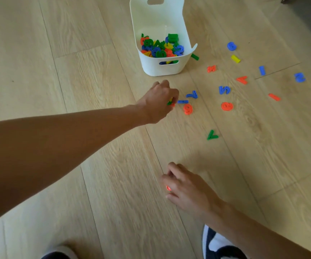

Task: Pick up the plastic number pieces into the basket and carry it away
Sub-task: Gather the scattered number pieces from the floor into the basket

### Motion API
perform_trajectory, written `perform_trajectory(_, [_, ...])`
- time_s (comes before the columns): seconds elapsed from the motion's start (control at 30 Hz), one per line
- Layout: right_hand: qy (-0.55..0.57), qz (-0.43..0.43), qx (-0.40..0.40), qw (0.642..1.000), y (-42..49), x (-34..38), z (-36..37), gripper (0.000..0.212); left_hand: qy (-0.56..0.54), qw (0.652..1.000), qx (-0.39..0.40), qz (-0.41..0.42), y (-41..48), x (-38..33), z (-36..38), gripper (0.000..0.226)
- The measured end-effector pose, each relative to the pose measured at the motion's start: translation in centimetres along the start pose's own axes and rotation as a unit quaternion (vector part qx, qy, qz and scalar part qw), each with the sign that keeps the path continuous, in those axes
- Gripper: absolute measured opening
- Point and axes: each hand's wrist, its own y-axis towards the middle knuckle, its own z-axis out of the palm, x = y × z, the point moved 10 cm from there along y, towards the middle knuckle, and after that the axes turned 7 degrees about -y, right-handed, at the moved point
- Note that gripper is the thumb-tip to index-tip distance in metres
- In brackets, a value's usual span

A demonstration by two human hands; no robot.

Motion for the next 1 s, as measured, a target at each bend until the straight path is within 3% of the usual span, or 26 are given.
perform_trajectory(0.17, [-0.029,0.004,-0.079,0.996,-0.8,-0.8,-0.6,0.032,0.008,0.999,0.022,0.024,3.0,-2.1,2.3,0.029])
perform_trajectory(0.3, [0.012,0.011,-0.117,0.993,-0.8,-2.5,-2.1,0.029,-0.030,0.999,0.009,-0.027,4.5,-1.5,3.8,0.043])
perform_trajectory(0.53, [0.102,0.158,-0.225,0.956,-0.9,-14.6,-9.6,0.031,-0.024,0.999,-0.028,0.011,4.2,-2.2,5.4,0.038])
perform_trajectory(0.6, [0.092,0.175,-0.217,0.956,-0.6,-16.6,-9.5,0.030,-0.003,0.999,-0.033,0.025,4.2,-2.6,5.6,0.042])
perform_trajectory(0.83, [0.069,0.177,-0.188,0.964,0.1,-17.3,-8.3,0.024,0.154,0.987,-0.037,-0.005,5.0,-1.9,5.8,0.093])
perform_trajectory(1.0, [0.049,0.165,-0.172,0.970,0.3,-16.7,-7.7,0.027,0.174,0.985,0.010,0.008,5.1,-2.5,7.2,0.076])
